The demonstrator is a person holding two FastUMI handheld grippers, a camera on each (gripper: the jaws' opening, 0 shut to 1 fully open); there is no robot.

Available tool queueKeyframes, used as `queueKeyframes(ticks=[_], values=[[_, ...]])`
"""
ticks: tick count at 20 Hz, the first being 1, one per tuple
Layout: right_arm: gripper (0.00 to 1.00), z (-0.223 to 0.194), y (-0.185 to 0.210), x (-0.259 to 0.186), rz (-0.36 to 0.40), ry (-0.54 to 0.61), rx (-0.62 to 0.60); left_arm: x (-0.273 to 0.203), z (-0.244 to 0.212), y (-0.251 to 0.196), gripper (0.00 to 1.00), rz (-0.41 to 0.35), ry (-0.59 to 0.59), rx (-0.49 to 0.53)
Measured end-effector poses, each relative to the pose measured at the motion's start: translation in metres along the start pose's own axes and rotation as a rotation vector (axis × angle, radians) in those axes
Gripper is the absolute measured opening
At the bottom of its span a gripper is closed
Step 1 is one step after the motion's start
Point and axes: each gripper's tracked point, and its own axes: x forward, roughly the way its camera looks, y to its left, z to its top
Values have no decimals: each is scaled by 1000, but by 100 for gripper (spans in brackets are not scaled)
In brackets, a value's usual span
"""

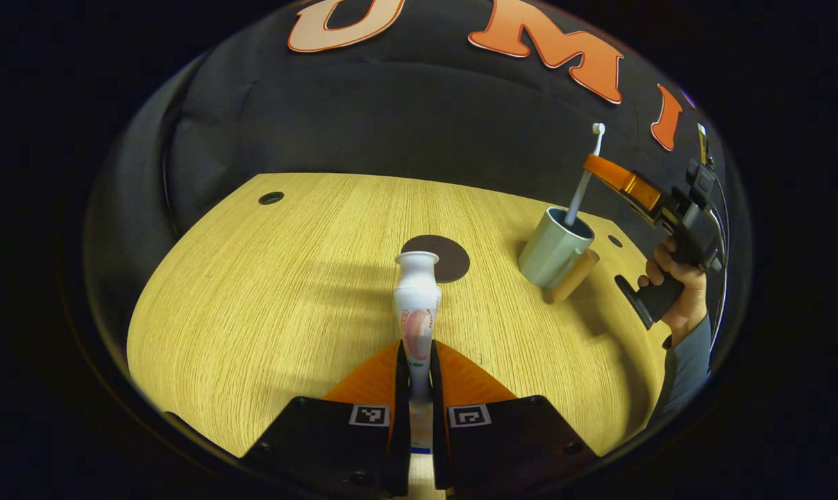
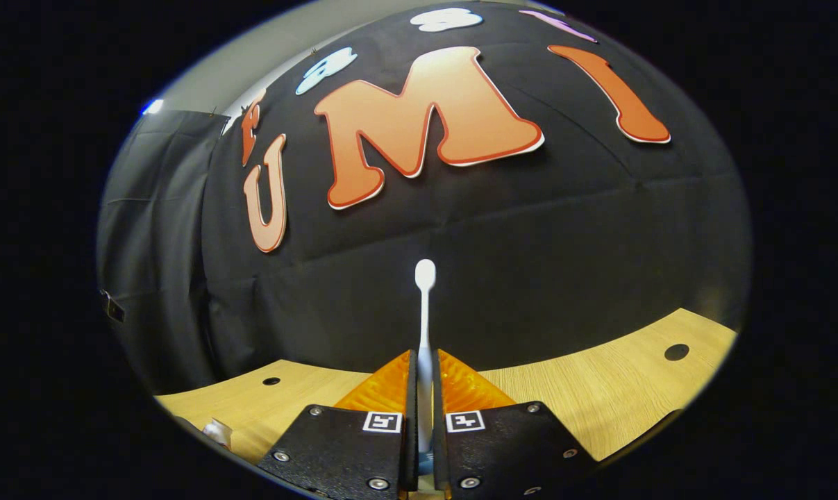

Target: Put the toothbrush and toothpaste on the desktop into the cup, then pick up the cup and place it on the coaster on the desktop.

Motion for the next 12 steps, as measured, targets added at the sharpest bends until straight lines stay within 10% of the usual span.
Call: queueKeyframes(ticks=[12], values=[[9, -37, 0, 1, -23, 147, -54, -15, 11, -1, 17, 6, -7, -10]])
